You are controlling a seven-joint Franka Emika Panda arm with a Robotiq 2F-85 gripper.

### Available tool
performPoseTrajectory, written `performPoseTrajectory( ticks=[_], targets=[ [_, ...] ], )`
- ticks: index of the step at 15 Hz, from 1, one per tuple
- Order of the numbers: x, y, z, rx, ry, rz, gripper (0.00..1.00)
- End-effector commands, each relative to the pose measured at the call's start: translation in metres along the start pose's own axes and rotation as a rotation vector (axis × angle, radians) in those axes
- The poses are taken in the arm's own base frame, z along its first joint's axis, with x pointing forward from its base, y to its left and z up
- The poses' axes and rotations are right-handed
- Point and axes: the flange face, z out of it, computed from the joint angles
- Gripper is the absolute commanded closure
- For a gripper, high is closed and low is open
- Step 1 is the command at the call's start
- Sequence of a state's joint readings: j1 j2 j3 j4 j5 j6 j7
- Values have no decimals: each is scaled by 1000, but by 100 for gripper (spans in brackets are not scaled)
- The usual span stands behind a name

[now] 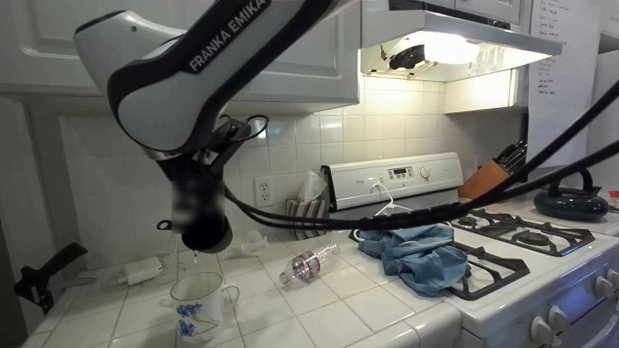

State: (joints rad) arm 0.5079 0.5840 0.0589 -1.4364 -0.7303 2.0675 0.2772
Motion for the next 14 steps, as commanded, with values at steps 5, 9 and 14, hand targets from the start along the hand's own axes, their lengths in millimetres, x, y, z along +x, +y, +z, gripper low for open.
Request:
performPoseTrajectory(
  ticks=[5,9,14],
  targets=[
    [14,-12,-2,-83,-25,0,99],
    [17,-17,-2,-106,-35,-6,99],
    [21,-23,-3,-149,-48,-2,99]
  ],
)
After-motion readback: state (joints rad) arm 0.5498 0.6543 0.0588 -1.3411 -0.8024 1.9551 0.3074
